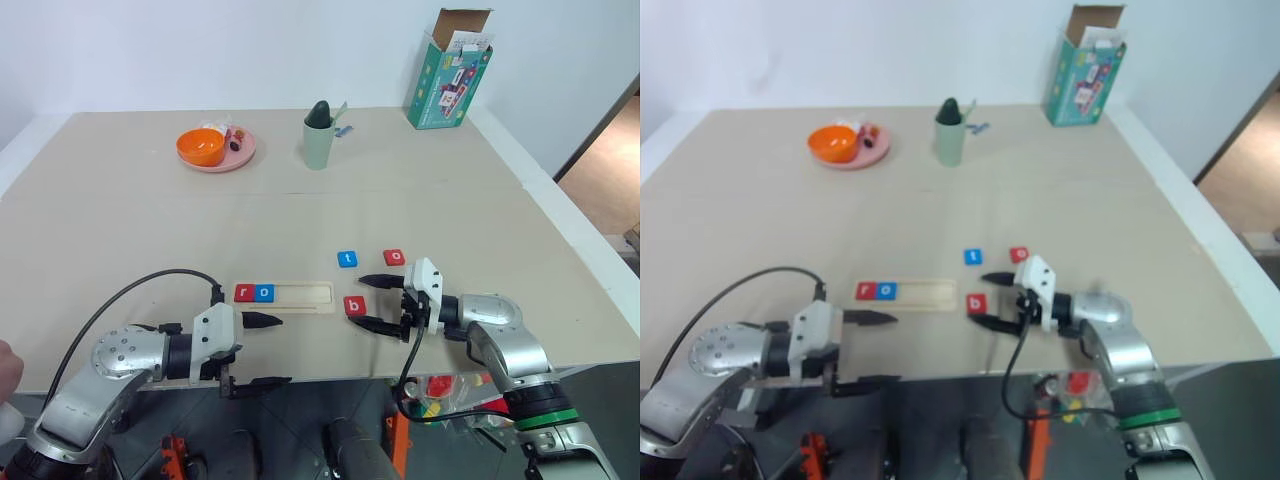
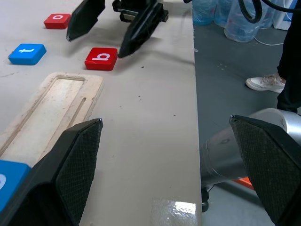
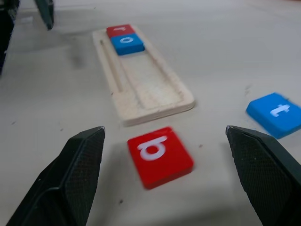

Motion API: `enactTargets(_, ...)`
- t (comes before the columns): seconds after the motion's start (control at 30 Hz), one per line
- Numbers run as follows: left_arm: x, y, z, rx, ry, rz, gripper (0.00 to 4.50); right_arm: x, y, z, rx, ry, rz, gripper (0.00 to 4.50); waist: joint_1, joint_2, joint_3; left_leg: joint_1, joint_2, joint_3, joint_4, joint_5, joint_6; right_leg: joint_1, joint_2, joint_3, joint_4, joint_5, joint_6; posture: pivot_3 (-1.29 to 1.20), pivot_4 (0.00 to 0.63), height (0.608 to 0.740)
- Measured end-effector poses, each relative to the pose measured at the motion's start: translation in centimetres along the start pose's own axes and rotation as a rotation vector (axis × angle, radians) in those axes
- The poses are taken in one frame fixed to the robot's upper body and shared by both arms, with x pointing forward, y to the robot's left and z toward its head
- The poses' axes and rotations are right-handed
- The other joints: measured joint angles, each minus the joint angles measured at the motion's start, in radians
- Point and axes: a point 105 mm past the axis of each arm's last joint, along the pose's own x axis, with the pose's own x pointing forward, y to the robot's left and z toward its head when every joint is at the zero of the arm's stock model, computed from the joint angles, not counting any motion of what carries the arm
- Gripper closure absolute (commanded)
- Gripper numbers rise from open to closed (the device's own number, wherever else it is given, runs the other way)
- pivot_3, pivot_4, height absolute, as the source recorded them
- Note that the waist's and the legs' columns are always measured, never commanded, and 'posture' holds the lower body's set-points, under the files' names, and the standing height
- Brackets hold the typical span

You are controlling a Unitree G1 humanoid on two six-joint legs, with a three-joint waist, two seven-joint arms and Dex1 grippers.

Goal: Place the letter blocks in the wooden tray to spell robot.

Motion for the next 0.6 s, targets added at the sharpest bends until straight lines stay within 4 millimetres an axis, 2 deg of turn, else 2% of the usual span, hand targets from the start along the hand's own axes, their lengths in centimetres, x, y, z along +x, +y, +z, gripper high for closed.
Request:
enactTargets(0.13, 0.1, 0.0, -0.1, 0.000, 0.001, -0.004, 0.00, 0.4, 0.4, -0.1, -0.003, 0.010, 0.041, 0.26, 0.000, 0.000, 0.000, 0.000, 0.000, 0.000, 0.000, 0.000, 0.000, 0.000, 0.000, 0.000, 0.000, 0.000, 0.000, 0.00, 0.150, 0.740)
enactTargets(0.33, 0.0, 0.0, -0.2, -0.003, 0.008, 0.000, 0.00, 0.8, -0.6, -0.1, -0.030, 0.023, 0.060, 0.26, 0.000, 0.000, 0.000, 0.000, 0.000, 0.000, 0.000, 0.000, 0.000, 0.000, 0.000, 0.000, 0.000, 0.000, 0.000, 0.00, 0.150, 0.740)
enactTargets(0.6, 0.0, 0.0, -0.5, -0.017, 0.012, 0.016, 0.00, 1.1, -0.5, -1.0, -0.037, 0.048, 0.117, 0.26, 0.000, 0.000, 0.000, 0.000, 0.000, 0.000, -0.001, 0.000, 0.000, 0.000, 0.000, 0.000, 0.000, 0.000, 0.000, 0.00, 0.150, 0.740)
